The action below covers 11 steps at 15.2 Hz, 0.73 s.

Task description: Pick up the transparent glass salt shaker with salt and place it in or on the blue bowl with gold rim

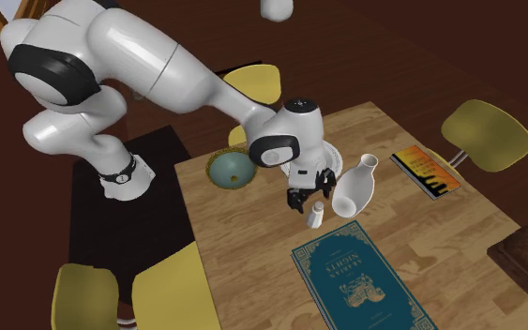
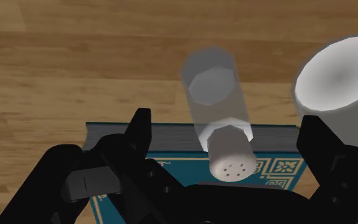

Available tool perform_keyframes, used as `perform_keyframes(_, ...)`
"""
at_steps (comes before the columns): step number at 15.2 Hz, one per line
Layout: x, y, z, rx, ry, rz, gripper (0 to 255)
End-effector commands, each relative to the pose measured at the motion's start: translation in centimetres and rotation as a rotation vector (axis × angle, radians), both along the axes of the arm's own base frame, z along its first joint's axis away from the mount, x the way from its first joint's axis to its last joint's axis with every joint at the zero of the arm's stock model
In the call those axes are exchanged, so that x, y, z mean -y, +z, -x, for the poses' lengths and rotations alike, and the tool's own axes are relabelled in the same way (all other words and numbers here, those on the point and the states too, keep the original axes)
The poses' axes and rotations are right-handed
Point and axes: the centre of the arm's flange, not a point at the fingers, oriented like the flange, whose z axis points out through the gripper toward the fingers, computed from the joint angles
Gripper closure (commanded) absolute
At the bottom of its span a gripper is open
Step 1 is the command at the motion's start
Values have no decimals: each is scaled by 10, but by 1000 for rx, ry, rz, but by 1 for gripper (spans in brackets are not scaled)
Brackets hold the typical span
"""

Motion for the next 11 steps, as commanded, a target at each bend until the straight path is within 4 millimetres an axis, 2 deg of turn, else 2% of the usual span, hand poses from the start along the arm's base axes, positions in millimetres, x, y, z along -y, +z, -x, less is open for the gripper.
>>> perform_keyframes(1,-1,-10,-2,1,0,0,0)
perform_keyframes(4,-2,-23,-6,1,0,0,0)
perform_keyframes(11,-2,-23,-6,1,0,0,0)
